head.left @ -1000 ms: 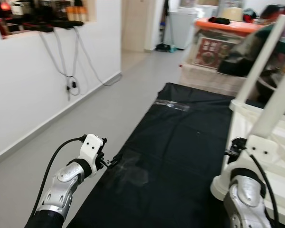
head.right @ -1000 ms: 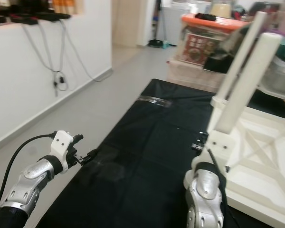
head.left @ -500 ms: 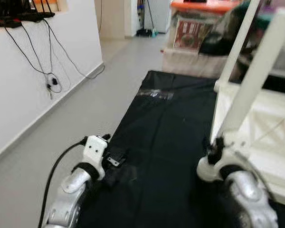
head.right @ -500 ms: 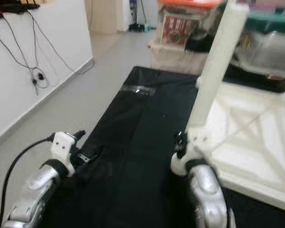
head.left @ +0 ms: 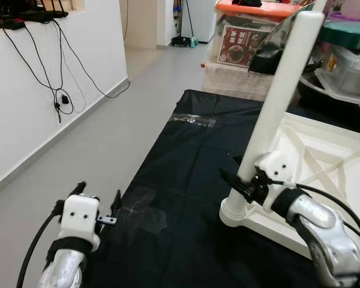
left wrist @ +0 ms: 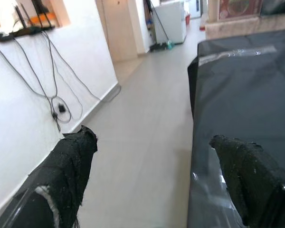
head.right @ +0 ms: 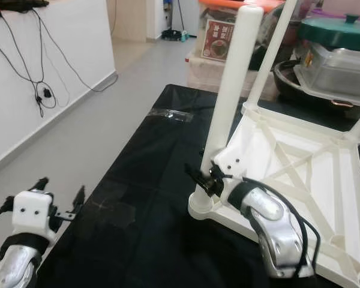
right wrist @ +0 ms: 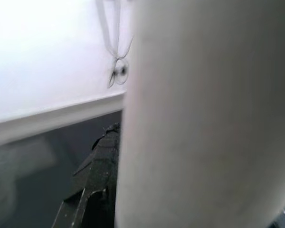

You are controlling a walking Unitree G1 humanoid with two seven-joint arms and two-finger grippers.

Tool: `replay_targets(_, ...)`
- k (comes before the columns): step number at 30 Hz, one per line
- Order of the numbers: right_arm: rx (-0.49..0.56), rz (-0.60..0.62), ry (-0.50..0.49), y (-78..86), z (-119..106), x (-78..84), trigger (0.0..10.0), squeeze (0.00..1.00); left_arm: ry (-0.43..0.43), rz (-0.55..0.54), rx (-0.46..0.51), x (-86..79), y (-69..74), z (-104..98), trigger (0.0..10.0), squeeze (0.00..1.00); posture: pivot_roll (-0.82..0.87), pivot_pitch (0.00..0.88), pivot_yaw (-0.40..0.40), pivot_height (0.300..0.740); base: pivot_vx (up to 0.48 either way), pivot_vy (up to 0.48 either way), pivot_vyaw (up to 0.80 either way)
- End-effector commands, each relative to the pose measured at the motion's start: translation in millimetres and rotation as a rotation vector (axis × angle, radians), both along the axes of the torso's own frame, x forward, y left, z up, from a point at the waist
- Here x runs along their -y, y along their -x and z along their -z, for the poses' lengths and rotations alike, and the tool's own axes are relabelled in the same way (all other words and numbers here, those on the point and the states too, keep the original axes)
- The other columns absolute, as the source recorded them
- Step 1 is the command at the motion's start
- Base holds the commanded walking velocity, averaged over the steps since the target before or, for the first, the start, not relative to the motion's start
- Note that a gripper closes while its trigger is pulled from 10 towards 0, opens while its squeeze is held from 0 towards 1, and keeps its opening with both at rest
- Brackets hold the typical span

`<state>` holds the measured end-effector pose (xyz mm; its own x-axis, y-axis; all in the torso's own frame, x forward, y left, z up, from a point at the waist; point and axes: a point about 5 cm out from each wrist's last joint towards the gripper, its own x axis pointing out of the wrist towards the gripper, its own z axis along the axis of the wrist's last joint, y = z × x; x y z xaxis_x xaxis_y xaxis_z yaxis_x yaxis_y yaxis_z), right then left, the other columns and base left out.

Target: Building children table

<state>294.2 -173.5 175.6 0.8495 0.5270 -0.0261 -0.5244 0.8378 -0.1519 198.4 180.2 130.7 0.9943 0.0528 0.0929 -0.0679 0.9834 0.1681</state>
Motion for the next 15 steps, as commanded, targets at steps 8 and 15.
replay_targets(8, -0.213, 1.203, -0.049, 40.4, 53, 65.5, 0.0, 0.00, -0.004, 0.013, -0.042, 4.7, 5.2, 5, 10.0, 0.00, 0.14, 0.000, -0.056, 0.740, 0.000, 0.000, 0.00)
replay_targets(15, -0.133, 1.263, -0.052, 71.8, 38, 53.9, 0.0, 0.00, 0.004, -0.010, -0.067, -1.1, 9.5, 7, 10.0, 0.00, 0.13, 0.000, -0.040, 0.740, 0.000, 0.000, 0.00)
